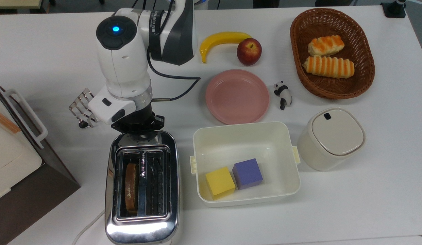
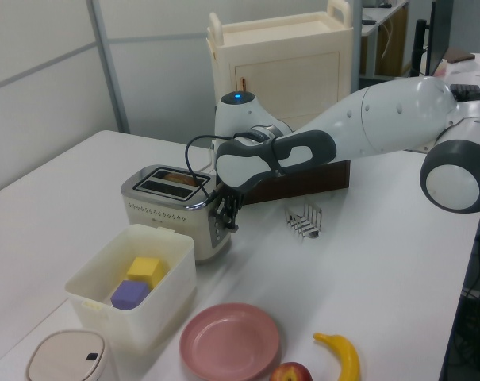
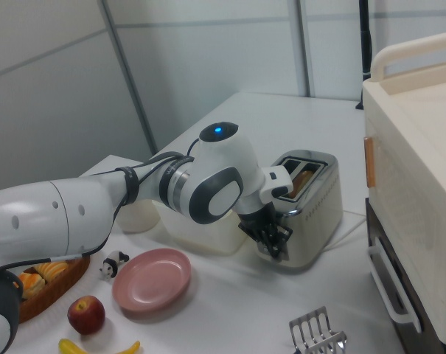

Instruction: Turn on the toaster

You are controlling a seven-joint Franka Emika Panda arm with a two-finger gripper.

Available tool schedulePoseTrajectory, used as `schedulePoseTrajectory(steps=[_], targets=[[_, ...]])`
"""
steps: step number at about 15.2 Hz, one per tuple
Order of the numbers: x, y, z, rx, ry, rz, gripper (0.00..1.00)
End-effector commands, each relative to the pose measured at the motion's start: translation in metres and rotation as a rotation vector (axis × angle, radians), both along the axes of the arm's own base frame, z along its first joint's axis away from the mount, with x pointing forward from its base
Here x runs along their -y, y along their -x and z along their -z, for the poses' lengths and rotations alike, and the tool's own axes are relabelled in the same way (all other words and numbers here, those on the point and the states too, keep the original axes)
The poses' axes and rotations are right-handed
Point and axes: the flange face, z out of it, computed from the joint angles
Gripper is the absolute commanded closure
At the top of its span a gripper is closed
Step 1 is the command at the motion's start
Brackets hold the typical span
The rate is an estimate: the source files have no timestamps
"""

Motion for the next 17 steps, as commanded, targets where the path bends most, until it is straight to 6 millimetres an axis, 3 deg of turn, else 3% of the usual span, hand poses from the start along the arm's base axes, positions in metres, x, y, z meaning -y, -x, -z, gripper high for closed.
schedulePoseTrajectory(steps=[1,7,9,11,14,17], targets=[[0.011,0.005,-0.028,0.068,-0.002,0.016,0.96],[0.008,0.028,-0.09,0.037,-0.025,0.015,0.9],[0.007,0.037,-0.109,0.02,-0.032,0.012,0.84],[0.007,0.044,-0.131,0.024,-0.037,0.013,0.74],[0.009,0.052,-0.156,0.015,-0.038,0.016,0.43],[0.017,0.067,-0.187,0.036,-0.027,0.025,0.24]])
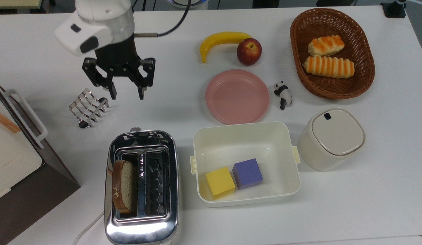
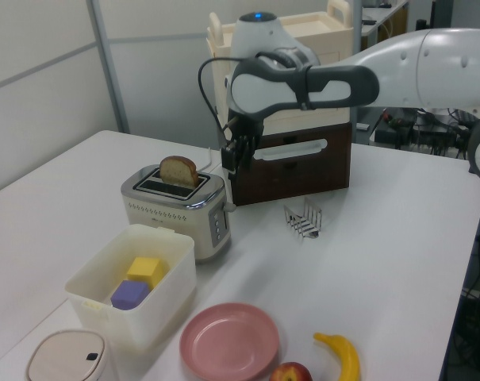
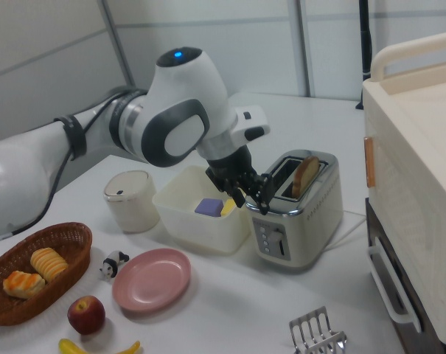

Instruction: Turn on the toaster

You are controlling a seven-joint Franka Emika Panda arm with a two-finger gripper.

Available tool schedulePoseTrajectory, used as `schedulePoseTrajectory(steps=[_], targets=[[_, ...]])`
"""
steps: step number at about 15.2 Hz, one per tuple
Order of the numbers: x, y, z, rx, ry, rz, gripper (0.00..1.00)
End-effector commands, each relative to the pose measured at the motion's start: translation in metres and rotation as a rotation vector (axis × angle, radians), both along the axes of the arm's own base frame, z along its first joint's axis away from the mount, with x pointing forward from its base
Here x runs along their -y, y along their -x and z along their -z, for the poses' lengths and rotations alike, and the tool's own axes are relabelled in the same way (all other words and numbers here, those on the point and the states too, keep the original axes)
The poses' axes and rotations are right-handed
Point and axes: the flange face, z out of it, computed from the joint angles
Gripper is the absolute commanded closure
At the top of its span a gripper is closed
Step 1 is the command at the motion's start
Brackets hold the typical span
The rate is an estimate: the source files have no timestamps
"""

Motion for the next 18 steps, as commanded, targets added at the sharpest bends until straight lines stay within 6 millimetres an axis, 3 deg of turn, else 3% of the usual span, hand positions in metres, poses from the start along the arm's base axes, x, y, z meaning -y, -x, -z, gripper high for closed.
schedulePoseTrajectory(steps=[1,3,5,18], targets=[[0.007,0.023,-0.031,-0.013,-0.006,0.006,0.2],[0.012,0.03,-0.031,-0.056,-0.012,0.01,0.14],[0.015,0.035,-0.042,-0.044,-0.012,0.013,0.0],[0.016,0.048,-0.037,-0.138,-0.02,0.02,0.0]])
